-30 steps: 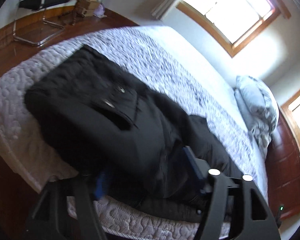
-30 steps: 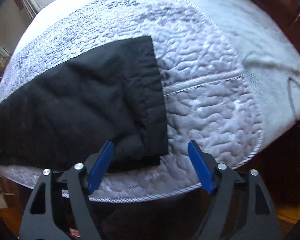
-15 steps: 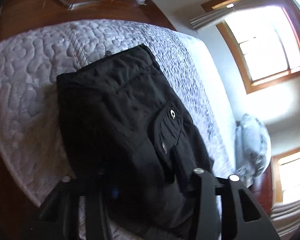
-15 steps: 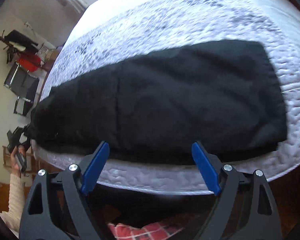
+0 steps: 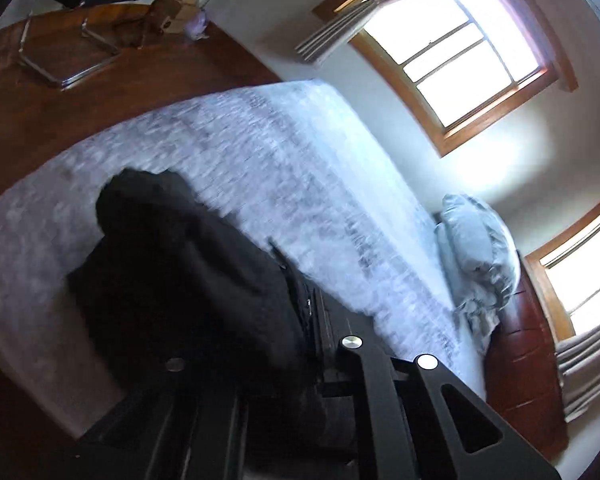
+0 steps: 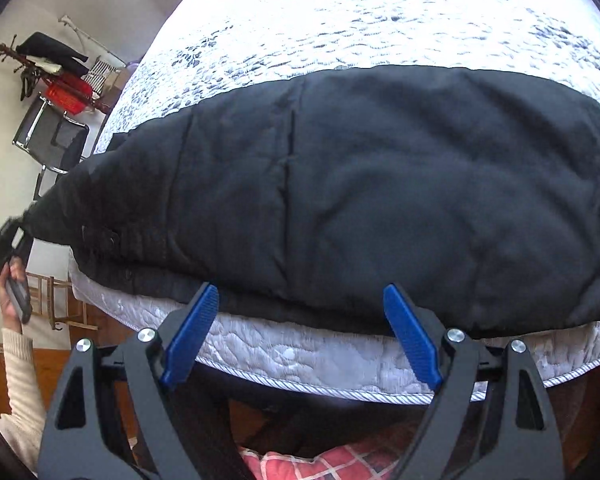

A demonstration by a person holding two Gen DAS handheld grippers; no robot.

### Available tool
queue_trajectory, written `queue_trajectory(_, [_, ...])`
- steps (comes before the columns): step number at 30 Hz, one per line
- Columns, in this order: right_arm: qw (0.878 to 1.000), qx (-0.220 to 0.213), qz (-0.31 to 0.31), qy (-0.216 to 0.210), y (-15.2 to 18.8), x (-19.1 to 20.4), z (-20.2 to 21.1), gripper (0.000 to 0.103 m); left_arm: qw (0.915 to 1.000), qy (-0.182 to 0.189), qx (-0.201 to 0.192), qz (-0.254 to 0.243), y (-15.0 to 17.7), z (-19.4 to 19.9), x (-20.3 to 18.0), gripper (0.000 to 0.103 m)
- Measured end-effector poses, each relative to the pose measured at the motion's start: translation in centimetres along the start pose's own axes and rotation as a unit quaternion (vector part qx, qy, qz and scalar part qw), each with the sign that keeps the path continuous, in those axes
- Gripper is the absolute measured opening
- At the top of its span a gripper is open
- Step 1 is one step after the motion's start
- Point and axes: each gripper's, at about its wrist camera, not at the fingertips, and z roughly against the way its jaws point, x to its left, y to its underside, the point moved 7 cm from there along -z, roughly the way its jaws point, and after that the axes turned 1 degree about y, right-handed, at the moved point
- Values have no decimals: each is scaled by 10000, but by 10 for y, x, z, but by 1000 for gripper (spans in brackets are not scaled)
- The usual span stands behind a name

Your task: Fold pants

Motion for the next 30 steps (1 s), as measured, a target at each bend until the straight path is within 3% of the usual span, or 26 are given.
queue_trajectory(4, [9997, 45, -205, 126, -1, -17, -3, 85, 9968, -690, 388, 73, 49, -10, 69, 10])
queue_trajectory(6, [9992, 62, -374, 117, -1, -28, -3, 85, 9958, -835, 382, 61, 59, -20, 85, 13])
queue_trajectory(10, [9971, -59, -756, 92, 3, -52, 9, 86, 9953, -966, 104, 64, 58, -21, 80, 26])
queue_trajectory(12, [9949, -206, -988, 65, 8, -70, 23, 88, 9937, -1124, 29, 28, 58, -13, 72, 52])
queue_trajectory(17, [9828, -553, -1751, 188, 30, -132, 54, 89, 9865, -1510, -444, -446, 56, 26, 30, 64])
queue_trajectory(20, [9715, -701, -2263, -10, 45, -167, 65, 89, 9829, -1444, -684, -911, 66, 34, -14, 78])
queue_trajectory(21, [9666, -746, -2451, -87, 50, -178, 66, 89, 9827, -1347, -687, -1071, 73, 32, -29, 78])
queue_trajectory(26, [9453, -1002, -3072, -441, 67, -215, 69, 89, 9841, -685, -269, -1618, 104, 0, -88, 78])
queue_trajectory(30, [9310, -1153, -3396, -681, 70, -237, 66, 89, 9795, -592, 225, -1914, 127, -47, -108, 79])
